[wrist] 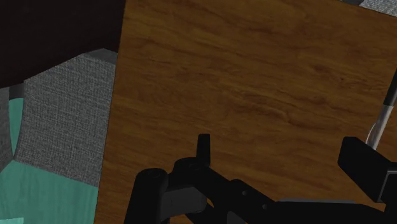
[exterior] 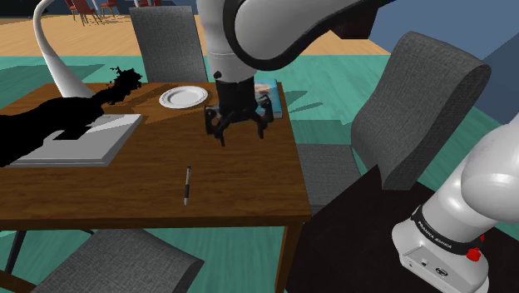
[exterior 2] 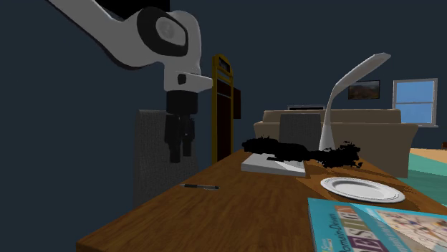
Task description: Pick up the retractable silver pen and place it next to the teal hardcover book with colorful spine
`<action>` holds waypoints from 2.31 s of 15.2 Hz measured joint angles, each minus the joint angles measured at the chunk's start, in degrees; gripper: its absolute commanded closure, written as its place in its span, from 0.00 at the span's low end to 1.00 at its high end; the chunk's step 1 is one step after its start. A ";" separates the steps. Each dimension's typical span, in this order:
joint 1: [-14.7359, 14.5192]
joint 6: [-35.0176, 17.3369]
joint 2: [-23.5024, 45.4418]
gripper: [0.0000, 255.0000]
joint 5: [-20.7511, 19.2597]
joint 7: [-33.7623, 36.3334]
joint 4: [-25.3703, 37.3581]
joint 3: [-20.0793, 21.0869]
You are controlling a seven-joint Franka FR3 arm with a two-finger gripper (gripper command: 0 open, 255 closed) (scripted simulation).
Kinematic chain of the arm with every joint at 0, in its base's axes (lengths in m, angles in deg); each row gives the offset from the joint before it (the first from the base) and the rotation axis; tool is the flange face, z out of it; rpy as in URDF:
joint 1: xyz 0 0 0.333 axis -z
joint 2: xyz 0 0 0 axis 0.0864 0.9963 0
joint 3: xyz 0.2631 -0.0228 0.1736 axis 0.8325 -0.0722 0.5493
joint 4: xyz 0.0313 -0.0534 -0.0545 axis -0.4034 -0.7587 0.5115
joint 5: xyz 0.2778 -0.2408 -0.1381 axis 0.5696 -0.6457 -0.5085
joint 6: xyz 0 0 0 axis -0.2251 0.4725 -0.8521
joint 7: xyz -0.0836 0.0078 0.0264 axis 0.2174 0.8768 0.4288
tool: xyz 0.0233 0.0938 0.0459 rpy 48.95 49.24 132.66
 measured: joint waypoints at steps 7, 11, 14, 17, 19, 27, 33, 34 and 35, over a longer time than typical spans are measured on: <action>-5.68 0.42 18.98 0.00 -12.42 14.96 14.28 1.99; -11.42 2.84 29.29 0.00 -18.12 21.06 24.55 0.39; -14.89 4.01 35.16 0.00 -20.77 23.61 30.59 -1.00; -15.33 2.88 36.54 0.00 -21.50 24.11 30.63 -1.50; -15.24 1.63 36.96 0.00 -21.83 24.26 29.73 -1.73; -15.35 0.06 37.69 0.00 -22.32 24.65 28.80 -2.02; -15.33 -0.05 37.51 1.00 -22.28 24.66 28.79 -1.94; -15.33 -0.01 37.51 1.00 -22.28 24.66 28.80 -1.95; -15.33 -0.01 37.50 1.00 -22.28 24.66 28.80 -1.95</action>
